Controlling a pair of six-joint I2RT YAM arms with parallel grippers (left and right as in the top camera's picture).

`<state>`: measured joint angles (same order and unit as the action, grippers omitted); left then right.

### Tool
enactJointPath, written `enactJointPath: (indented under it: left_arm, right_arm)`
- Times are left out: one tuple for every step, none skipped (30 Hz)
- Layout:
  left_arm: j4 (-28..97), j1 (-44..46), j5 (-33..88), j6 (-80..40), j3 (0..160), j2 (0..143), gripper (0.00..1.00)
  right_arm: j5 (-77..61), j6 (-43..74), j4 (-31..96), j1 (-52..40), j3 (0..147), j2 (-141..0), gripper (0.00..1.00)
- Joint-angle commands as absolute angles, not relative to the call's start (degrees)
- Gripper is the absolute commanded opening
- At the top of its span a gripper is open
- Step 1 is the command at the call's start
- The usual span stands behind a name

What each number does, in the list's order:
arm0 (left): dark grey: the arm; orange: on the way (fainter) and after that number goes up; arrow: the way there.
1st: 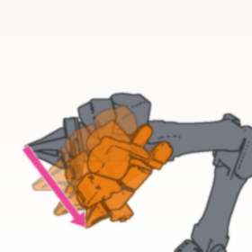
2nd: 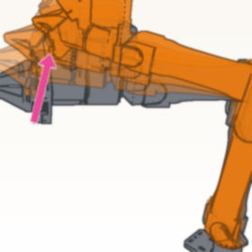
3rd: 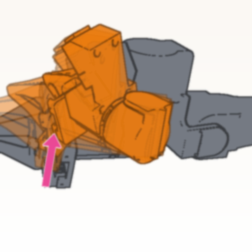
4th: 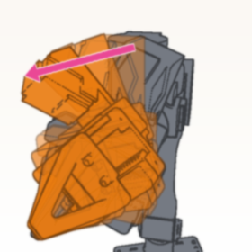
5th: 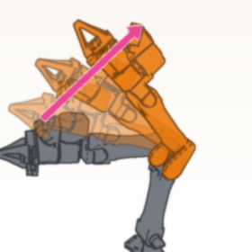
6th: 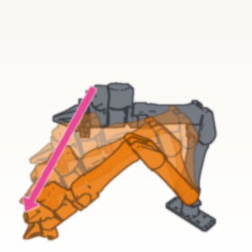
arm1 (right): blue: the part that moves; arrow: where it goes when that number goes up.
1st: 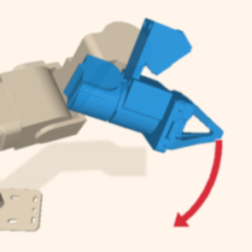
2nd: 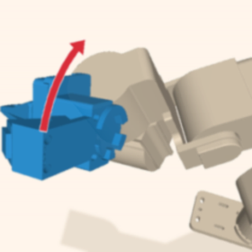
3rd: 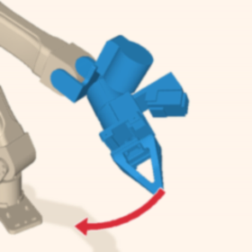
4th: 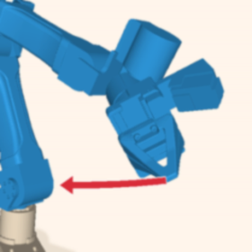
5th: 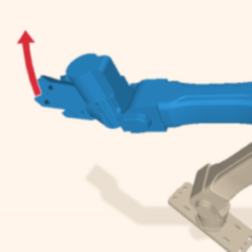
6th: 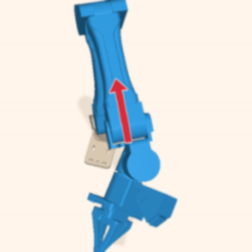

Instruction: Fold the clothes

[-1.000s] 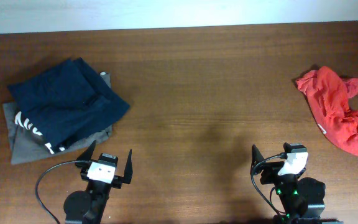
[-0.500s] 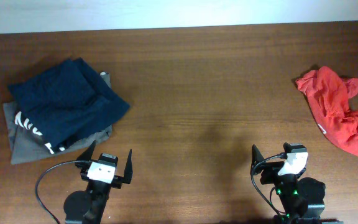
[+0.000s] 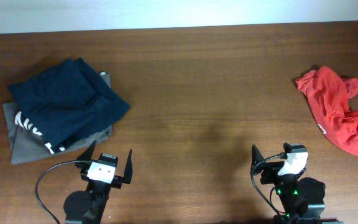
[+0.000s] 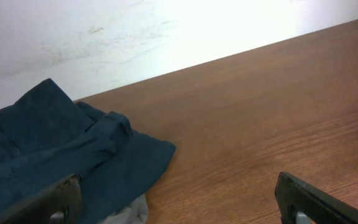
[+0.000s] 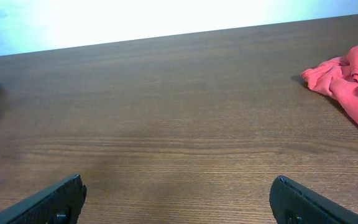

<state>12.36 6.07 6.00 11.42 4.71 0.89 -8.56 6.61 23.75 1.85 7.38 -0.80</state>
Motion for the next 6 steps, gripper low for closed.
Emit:
enactJointPath:
  left_arm:
    - [12.0, 6.3, 6.8, 12.3, 3.8, 0.3, 0.99]
    - [12.0, 6.3, 6.8, 12.3, 3.8, 0.3, 0.99]
    - [12.0, 6.3, 6.8, 12.3, 3.8, 0.3, 0.99]
    - [12.0, 6.3, 6.8, 12.3, 3.8, 0.3, 1.00]
    - [12.0, 6.3, 6.8, 12.3, 3.8, 0.3, 0.99]
    - [12.0, 6.3, 6.8, 12.3, 3.8, 0.3, 0.99]
  right_arm:
    - [-9.0, 6.4, 23.7, 2.3, 7.0, -0.2, 0.99]
    - [-9.0, 6.4, 23.7, 2.3, 7.0, -0.2, 0.99]
    - [-9.0, 6.4, 23.7, 2.3, 7.0, -0.2, 0.99]
    - [-9.0, 6.4, 23.7, 2.3, 7.0, -0.2, 0.99]
    - [-9.0, 6.4, 23.7, 2.3, 7.0, -0.2, 0.99]
    - [-9.0, 6.4, 23.7, 2.3, 7.0, -0.2, 0.99]
